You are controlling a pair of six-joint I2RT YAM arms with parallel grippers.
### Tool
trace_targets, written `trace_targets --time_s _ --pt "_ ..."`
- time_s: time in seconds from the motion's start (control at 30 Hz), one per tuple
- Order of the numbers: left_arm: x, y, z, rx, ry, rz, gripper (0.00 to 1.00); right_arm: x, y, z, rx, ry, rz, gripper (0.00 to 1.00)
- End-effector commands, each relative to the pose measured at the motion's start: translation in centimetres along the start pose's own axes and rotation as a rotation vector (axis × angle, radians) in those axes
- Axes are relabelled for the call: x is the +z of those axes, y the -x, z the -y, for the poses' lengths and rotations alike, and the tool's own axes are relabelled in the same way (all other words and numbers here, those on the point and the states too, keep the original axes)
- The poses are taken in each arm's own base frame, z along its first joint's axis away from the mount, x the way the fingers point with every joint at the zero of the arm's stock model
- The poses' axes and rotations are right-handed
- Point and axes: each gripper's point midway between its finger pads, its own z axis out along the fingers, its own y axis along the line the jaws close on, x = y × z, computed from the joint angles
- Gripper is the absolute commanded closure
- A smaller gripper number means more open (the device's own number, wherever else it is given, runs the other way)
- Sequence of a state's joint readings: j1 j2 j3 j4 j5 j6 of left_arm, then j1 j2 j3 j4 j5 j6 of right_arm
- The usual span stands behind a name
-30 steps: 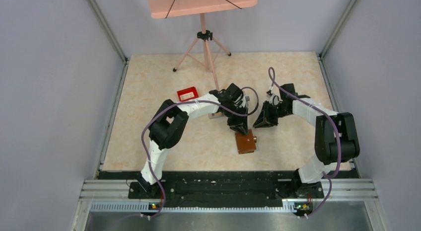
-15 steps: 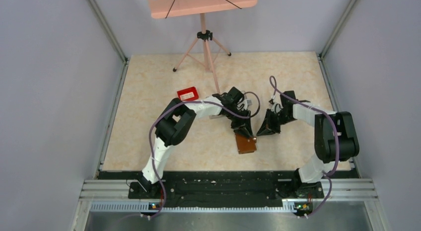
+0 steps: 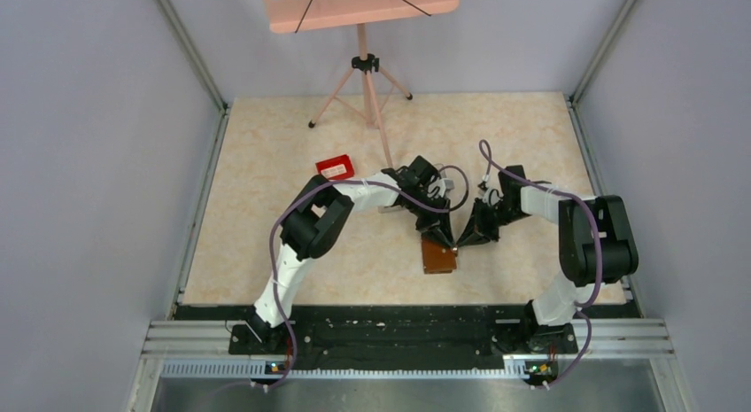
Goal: Put the credit cards into the card holder
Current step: Close the card holder at the center of the board.
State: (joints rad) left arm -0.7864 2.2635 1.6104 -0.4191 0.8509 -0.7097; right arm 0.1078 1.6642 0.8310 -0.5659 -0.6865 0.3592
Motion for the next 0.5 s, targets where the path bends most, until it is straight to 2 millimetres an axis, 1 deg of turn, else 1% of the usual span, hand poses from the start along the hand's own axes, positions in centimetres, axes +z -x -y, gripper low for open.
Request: trace_targets --time_s 0.0,0.17,0.2,0.23,0.3,0.33,0.47 --pt "0.55 -0.17 2.06 0.053 -0.070 -0.030 0.73 0.01 0.28 -0.37 -0.018 0.032 0.005 1.00" --pt "0.58 -0.48 2.15 0.064 -0.071 -0.042 0.74 0.01 0.42 -0.53 -0.018 0.041 0.006 1.00" --pt "0.56 -0.54 2.17 0.068 -0.066 -0.043 0.76 0.04 0.41 -0.53 -0.018 0.042 0.004 1.00" --pt "0.50 -0.53 2.16 0.074 -0.060 -0.042 0.81 -0.01 0.44 -0.60 -0.020 0.043 0.006 1.00" --pt "0.39 -0.58 2.04 0.078 -0.045 -0.044 0.97 -0.03 0.43 -0.71 -0.021 0.047 0.005 1.00" --pt "0.35 -0.50 1.79 0.081 -0.026 -0.037 1.00 -0.04 0.43 -0.73 -0.023 0.048 0.005 1.00" --pt "-0.27 -0.43 1.30 0.098 0.039 -0.011 1.00 -0.15 0.35 -1.04 -0.032 0.063 0.001 1.00"
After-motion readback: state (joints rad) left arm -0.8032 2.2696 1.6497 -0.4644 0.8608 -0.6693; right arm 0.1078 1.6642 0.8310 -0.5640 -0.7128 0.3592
